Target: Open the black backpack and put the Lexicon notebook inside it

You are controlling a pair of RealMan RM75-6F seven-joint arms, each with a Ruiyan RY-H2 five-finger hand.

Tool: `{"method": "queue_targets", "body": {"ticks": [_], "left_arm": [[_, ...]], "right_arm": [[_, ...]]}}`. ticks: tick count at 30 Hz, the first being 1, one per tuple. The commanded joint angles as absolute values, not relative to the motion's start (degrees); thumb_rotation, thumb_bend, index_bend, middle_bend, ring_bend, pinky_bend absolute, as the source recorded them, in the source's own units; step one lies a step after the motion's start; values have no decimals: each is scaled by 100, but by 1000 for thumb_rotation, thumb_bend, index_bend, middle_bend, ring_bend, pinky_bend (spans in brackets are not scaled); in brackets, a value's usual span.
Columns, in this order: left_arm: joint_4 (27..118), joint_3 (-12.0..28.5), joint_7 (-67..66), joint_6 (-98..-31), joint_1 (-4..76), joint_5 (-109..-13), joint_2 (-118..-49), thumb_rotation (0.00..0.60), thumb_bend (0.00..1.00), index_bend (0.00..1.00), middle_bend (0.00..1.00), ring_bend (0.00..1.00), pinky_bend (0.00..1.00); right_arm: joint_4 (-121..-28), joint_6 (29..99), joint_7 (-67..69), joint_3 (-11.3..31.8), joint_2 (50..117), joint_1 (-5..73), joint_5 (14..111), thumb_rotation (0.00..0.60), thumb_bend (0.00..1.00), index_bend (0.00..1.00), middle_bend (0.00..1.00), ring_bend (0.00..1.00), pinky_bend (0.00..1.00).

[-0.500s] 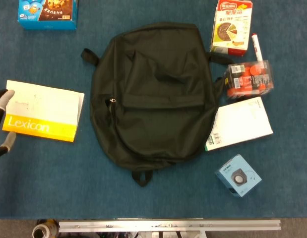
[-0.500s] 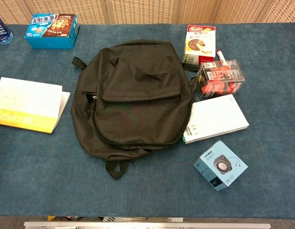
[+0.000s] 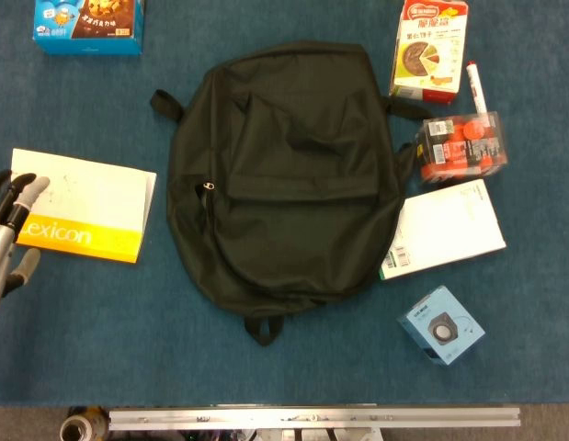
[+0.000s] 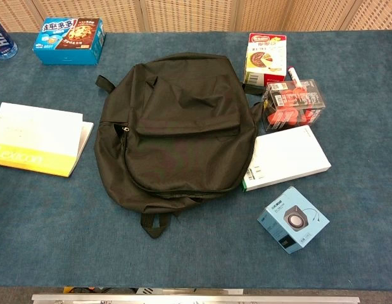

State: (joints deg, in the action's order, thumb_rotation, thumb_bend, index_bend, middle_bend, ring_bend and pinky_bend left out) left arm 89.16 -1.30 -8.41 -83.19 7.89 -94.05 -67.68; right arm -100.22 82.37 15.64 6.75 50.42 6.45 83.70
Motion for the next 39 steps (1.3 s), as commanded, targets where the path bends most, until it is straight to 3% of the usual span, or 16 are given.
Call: {"method": "queue_targets", "body": {"ticks": [1, 18, 39], "left_arm": [[8623, -141, -754, -8105, 912, -9394, -6942, 600, 246, 148, 177, 117, 256], [7597, -322, -887, -6670, 1495, -9047, -7646, 600, 246, 148, 178, 118, 254], [7345, -262, -1202, -6111, 1831, -8610, -7996, 600, 246, 147, 178, 118, 253]], "right_arm": [[-10010, 8231, 1595, 658, 5035, 635, 8382, 600, 304, 359, 410, 365, 552], [-10040, 8347, 1632, 595, 4999, 536, 8468, 600, 304, 360, 410, 366, 552], [-9909, 8374, 1752, 562, 4992, 451, 8411, 600, 304, 360, 410, 365, 551]]}}
